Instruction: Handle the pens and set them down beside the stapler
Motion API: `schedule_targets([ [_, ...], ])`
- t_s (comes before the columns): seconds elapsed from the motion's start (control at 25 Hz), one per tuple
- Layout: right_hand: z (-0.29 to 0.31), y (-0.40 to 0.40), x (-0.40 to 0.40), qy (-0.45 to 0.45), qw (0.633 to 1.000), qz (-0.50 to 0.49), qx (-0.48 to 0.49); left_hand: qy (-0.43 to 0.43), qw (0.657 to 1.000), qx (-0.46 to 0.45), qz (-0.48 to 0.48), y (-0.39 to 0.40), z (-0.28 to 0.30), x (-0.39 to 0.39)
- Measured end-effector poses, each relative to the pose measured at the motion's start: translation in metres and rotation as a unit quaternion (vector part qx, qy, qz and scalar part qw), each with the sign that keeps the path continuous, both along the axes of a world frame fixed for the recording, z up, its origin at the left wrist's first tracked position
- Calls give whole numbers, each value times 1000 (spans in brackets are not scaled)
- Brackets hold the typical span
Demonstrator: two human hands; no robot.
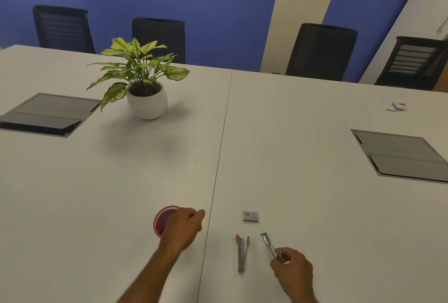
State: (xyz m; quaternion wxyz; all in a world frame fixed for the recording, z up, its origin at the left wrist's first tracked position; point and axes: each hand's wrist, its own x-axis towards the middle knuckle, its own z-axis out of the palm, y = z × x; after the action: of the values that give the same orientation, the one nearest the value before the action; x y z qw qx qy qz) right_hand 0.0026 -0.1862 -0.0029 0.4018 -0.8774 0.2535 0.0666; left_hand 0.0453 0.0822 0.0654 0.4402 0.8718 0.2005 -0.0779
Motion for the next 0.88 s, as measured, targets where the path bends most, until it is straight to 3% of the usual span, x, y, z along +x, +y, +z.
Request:
schedule_targets([
  [0.08,-11,1,4,22,999,21,-40,12,985,164,-50,20,-5,13],
  [0.2,-19,6,8,41,998,30,-46,55,962,251,-88,41,-16,30],
  [0.56,-35,9,22,82,989,93,-83,127,902,344,-227,52,-59,40],
  [0.88,-36,7,28,90,987,104,-82,159,894,350,-228,51,-65,46],
])
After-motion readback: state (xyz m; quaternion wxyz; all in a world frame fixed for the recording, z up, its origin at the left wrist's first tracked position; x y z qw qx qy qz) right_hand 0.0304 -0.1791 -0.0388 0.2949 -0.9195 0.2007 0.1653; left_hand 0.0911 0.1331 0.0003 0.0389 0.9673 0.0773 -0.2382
